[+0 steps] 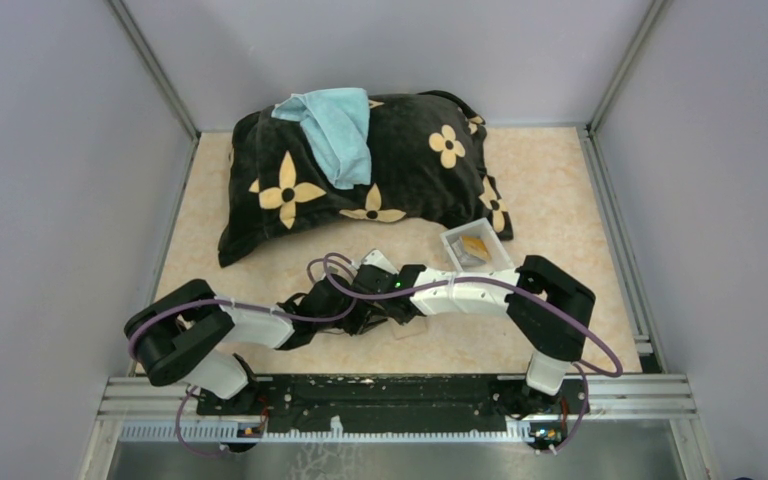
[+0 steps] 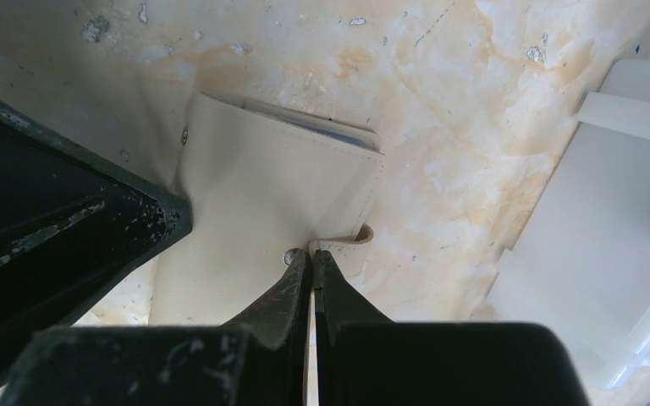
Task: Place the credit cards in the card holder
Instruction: Close the card holder at the center of the board.
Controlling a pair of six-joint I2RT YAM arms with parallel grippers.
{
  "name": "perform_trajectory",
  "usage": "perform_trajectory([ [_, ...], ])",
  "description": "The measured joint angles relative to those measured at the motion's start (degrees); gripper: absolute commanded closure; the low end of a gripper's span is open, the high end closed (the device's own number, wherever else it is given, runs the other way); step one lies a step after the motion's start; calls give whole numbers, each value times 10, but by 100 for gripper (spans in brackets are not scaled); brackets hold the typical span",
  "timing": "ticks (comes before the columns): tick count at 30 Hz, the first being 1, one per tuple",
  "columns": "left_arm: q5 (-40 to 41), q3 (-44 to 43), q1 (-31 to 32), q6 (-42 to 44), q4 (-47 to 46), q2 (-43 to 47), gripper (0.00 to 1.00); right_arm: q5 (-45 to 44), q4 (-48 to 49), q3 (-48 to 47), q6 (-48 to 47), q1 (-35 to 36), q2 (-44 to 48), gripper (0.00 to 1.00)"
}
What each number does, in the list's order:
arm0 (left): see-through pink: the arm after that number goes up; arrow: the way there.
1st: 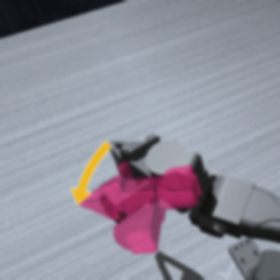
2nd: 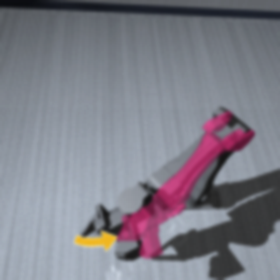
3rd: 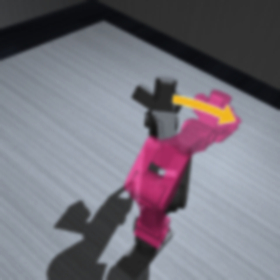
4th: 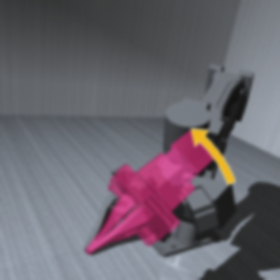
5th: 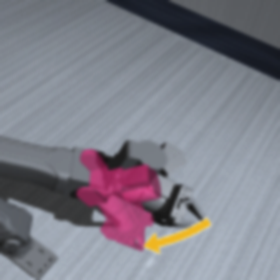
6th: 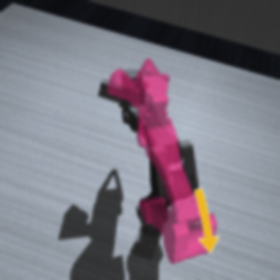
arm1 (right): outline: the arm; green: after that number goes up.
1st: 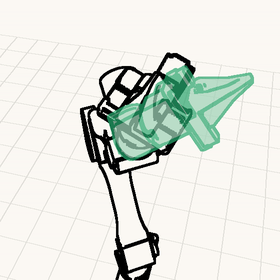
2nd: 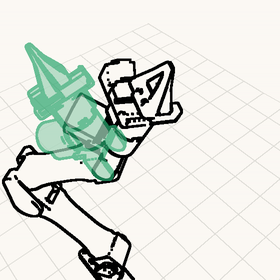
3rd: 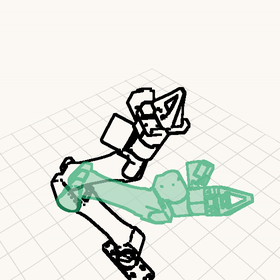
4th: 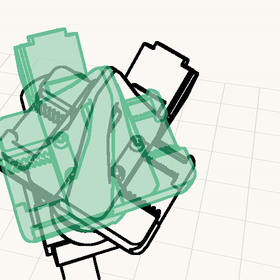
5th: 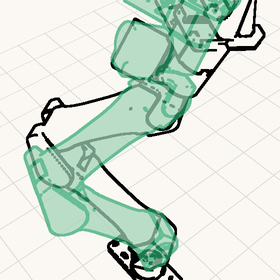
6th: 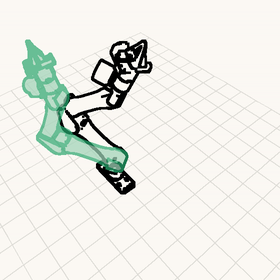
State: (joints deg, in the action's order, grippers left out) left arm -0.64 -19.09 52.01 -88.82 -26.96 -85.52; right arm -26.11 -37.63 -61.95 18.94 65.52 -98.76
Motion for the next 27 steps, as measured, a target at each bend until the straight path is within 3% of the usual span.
perform_trajectory([
  [27,-5,-14,0,29,19,-2,78,1,-29,-49,12,2,-28,100],
])
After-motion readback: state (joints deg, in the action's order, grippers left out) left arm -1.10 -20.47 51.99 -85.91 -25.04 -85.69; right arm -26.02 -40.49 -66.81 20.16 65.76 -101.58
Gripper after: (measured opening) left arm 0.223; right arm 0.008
